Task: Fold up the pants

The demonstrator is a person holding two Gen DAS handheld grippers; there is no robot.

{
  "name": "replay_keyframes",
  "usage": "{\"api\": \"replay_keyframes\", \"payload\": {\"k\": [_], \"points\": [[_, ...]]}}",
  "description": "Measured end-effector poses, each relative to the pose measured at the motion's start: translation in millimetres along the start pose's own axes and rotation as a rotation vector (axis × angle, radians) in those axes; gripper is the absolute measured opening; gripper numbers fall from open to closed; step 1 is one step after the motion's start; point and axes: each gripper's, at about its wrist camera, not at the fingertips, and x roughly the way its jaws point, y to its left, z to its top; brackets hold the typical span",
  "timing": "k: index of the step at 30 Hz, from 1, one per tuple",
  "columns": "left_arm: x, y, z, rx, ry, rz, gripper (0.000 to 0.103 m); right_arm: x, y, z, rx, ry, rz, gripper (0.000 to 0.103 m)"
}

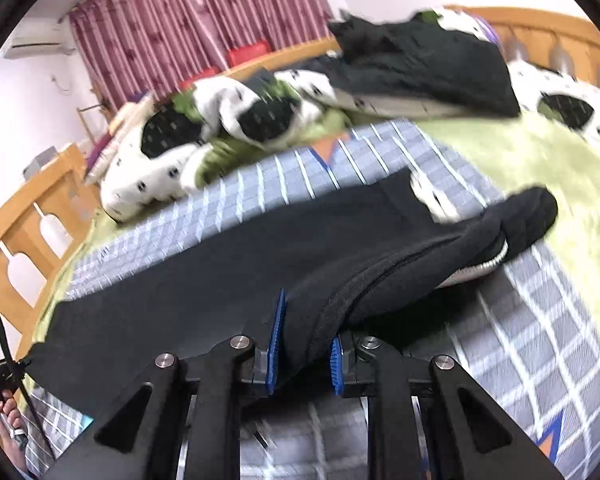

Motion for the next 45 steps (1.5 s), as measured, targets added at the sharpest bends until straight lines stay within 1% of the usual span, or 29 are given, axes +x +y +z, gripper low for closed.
{"api": "replay_keyframes", "payload": {"k": [1,4,6,9,10,11,13,14,15,16,17,18,19,20,21,22,23,26,28,30,33,34,36,37,38,39,42,45], "points": [[4.7,-7.3,8.7,0.013,-0.013,0.005,0.007,4.0,4.2,13.7,-0.005,-0.006,0.005,0.019],[23.8,-35.8,32.0,0.068,-0.062,0.022,0.008,18.3,10.7,39.3,0.001,-0.008,-0.007,0.019],[41.6,-49.1,43.6,0.082,-0.073,0.037,0.008,35.7,12.7,54.4,0.003,-0.011,-0.007,0.019],[77.6,-64.1,54.0,0.096,-0.068,0.064,0.008,67.3,13.5,70.3,0.006,-0.012,-0.021,0.019],[93.3,-68.4,56.7,0.104,-0.065,0.081,0.008,83.7,13.4,76.0,0.007,-0.006,-0.029,0.019],[102.7,-70.1,57.6,0.11,-0.061,0.09,0.009,95.2,12.9,78.7,0.013,0.006,-0.032,0.02],[127.4,-75.8,58.3,0.125,-0.023,0.115,0.012,126.6,8.1,83.6,0.053,0.046,-0.028,0.025],[139.1,-79.3,57.7,0.132,0.004,0.131,0.018,136.0,6.7,84.3,0.067,0.059,-0.021,0.034],[145.3,-81.8,57.2,0.14,0.021,0.128,0.023,146.0,6.0,83.5,0.082,0.068,-0.014,0.039],[146.6,-82.8,55.8,0.147,0.024,0.117,0.036,152.3,6.0,82.6,0.086,0.07,-0.007,0.04],[144.4,-84.6,54.2,0.155,0.016,0.099,0.05,156.8,7.9,81.7,0.078,0.072,-0.004,0.042],[138.1,-85.2,52.5,0.153,-0.005,0.083,0.056,158.6,10.9,80.8,0.064,0.07,-0.001,0.043],[127.0,-85.6,50.4,0.146,-0.042,0.056,0.065,157.2,14.5,79.1,0.045,0.065,0.001,0.043],[119.2,-85.4,49.1,0.142,-0.061,0.039,0.071,154.7,17.4,77.9,0.033,0.057,0.003,0.043],[109.1,-85.7,47.8,0.141,-0.075,0.028,0.072,149.9,19.7,77.1,0.023,0.041,0.011,0.048],[97.4,-86.1,45.2,0.15,-0.073,0.026,0.073,140.7,21.9,75.6,0.012,0.021,0.02,0.052],[92.0,-85.9,44.8,0.159,-0.066,0.024,0.073,134.4,22.7,74.4,0.004,0.013,0.017,0.059],[65.6,-75.2,30.7,0.187,-0.032,0.052,0.073,110.0,21.6,67.8,-0.025,0.017,-0.001,0.059],[51.8,-59.3,17.0,0.178,-0.018,0.058,0.073,91.6,13.6,56.0,-0.027,0.035,-0.015,0.059],[41.2,-36.4,-2.5,0.162,0.029,0.083,0.073,78.0,2.6,41.3,-0.022,0.061,-0.03,0.064],[32.5,3.3,-40.2,0.107,0.131,0.063,0.073,62.2,-12.0,9.8,-0.027,0.12,-0.074,0.064],[29.0,18.9,-56.1,0.074,0.16,0.041,0.073,57.0,-16.8,-0.3,-0.028,0.133,-0.085,0.064],[28.1,39.4,-75.1,0.022,0.185,-0.001,0.073,47.6,-30.5,-21.8,0.001,0.154,-0.086,0.065],[27.9,47.3,-81.0,0.0,0.184,-0.021,0.073,44.1,-39.1,-32.0,0.028,0.17,-0.074,0.065],[25.9,51.2,-83.1,-0.014,0.164,-0.044,0.073,42.6,-46.1,-39.2,0.049,0.179,-0.065,0.065],[26.1,51.1,-81.4,-0.026,0.158,-0.049,0.073,41.8,-53.1,-45.9,0.077,0.185,-0.057,0.065],[40.8,46.3,-65.5,-0.06,0.186,-0.061,0.073,44.2,-66.7,-54.9,0.136,0.196,-0.037,0.065],[65.9,49.4,-48.5,-0.155,0.208,-0.068,0.073,51.4,-71.4,-50.7,0.161,0.184,-0.012,0.065]]}}
